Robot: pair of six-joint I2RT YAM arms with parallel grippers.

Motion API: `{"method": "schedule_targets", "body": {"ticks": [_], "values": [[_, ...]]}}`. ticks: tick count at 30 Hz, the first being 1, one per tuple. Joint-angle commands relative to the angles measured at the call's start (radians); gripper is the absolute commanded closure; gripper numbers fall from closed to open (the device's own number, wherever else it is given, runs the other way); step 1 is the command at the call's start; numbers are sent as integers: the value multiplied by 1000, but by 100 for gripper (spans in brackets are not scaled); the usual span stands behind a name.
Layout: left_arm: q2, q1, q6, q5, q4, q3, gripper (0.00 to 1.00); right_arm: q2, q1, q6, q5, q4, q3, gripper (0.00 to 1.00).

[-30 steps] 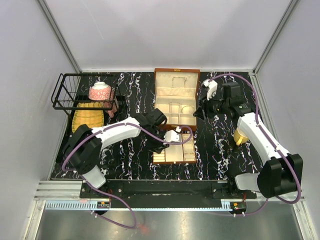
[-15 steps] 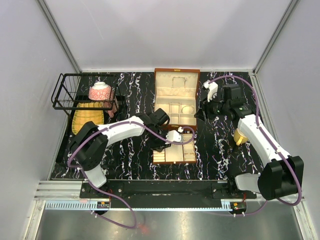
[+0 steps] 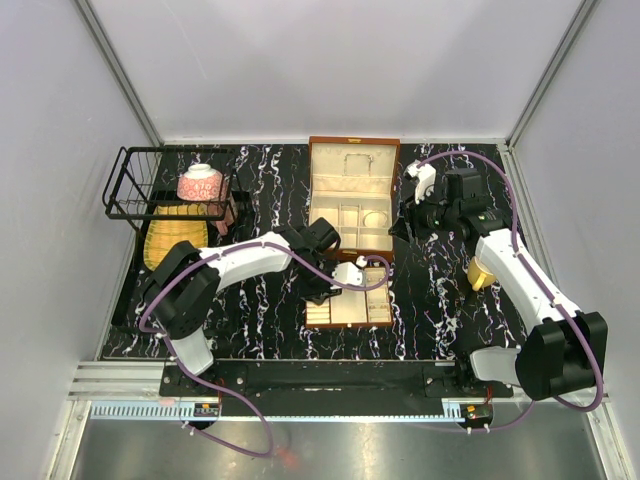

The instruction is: Organize the mixed jewelry

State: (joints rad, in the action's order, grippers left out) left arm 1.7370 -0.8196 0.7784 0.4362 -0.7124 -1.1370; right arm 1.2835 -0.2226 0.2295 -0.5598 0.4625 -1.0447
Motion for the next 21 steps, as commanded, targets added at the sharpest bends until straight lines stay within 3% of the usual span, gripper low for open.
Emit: {"method": "schedule_targets", "body": {"ticks": [1, 12, 21], "values": [[6, -7, 24, 3, -7, -27, 69, -27, 2, 14, 11, -2, -5, 50], [6, -24, 25, -16, -7, -1, 82, -26, 0, 14, 14, -10, 0, 51], [-14, -29, 16, -34, -5, 2, 80, -27, 3, 14, 14, -10, 8, 51]]}}
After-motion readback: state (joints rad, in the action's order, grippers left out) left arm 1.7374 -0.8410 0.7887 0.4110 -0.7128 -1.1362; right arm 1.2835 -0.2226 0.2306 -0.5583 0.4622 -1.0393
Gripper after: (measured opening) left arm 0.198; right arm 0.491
